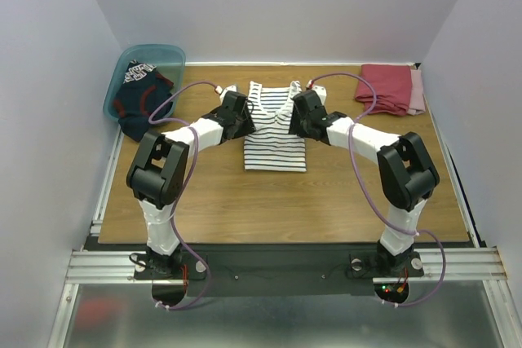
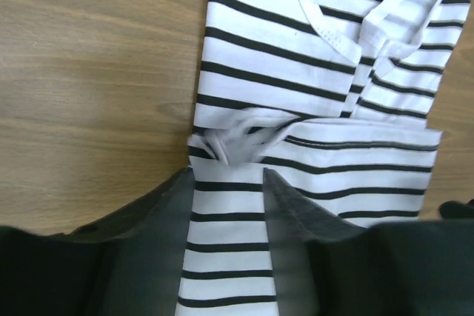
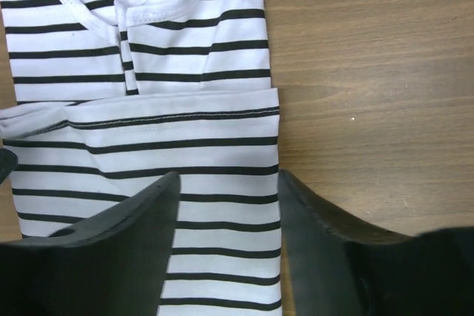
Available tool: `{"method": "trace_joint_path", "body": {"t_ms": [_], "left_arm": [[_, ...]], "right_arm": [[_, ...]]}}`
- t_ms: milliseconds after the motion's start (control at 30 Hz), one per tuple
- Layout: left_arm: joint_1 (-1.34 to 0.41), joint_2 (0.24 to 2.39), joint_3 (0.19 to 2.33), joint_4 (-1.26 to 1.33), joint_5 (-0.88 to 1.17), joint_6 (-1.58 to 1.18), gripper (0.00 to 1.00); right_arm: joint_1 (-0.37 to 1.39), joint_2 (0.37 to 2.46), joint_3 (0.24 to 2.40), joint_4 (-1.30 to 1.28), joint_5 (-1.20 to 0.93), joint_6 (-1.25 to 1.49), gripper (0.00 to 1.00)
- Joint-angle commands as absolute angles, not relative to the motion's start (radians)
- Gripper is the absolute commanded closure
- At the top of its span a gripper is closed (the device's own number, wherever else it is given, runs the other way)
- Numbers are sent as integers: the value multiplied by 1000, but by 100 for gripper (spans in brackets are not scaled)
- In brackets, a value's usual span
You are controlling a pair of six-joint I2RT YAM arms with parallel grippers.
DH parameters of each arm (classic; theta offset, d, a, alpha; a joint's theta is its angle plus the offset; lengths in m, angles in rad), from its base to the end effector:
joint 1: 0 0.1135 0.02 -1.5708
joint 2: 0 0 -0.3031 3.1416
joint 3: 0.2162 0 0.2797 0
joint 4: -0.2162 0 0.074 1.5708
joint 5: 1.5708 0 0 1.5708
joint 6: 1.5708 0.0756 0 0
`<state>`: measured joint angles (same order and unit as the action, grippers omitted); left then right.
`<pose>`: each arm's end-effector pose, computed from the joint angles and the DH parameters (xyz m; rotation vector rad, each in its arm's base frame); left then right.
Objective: Fold and stack the tank tops
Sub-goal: Fold the tank top
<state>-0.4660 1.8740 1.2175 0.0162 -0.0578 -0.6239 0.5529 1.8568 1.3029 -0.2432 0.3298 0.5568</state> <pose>0.4338 -0.2133 0.1943 -0.2112 2.2536 -0.5330 0.4138 0.2266 0.2075 0.1615 2.3146 0.1694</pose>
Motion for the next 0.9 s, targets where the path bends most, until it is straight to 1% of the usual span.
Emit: {"method": "trace_joint_path", "body": {"t_ms": [0, 33, 67, 167, 233, 300, 333, 367, 400, 433, 467, 567, 700, 867], "left_arm": [[-460, 1801, 1256, 92, -38, -571, 42], [-459, 1789, 1256, 94, -40, -568, 42], [-457, 1776, 1259, 95, -43, -568, 41], [-454, 1720, 1252, 75, -69, -577, 41], [-456, 1677, 1208, 64, -81, -603, 44], [-463, 1652, 1168, 75, -81, -640, 50], [-469, 1643, 1134, 83, -83, -650, 54], [-477, 1644, 1121, 92, -83, -653, 62], [-480, 1654, 1117, 104, -81, -658, 67], [-480, 1689, 1126, 104, -71, -660, 72], [-480, 1710, 1137, 104, -54, -650, 81], [-479, 1792, 1184, 109, -51, -646, 91], [-468, 1888, 1256, 124, -44, -623, 94], [-426, 1982, 1324, 138, -51, -632, 93]], "right_arm": [[538, 1830, 1355, -196, 319, 538, 34], [540, 1810, 1356, -198, 322, 534, 27], [538, 1801, 1358, -198, 324, 531, 26], [538, 1747, 1338, -202, 310, 528, 25], [541, 1718, 1292, -204, 272, 541, 27], [551, 1686, 1238, -203, 247, 561, 34], [566, 1683, 1226, -202, 250, 568, 44], [572, 1686, 1214, -201, 252, 574, 48], [577, 1706, 1207, -201, 253, 578, 52], [583, 1719, 1203, -198, 242, 584, 59], [584, 1733, 1201, -201, 232, 587, 62], [598, 1766, 1184, -184, 225, 601, 63], [601, 1801, 1170, -170, 222, 600, 63], [601, 1830, 1144, -160, 213, 601, 64]]}}
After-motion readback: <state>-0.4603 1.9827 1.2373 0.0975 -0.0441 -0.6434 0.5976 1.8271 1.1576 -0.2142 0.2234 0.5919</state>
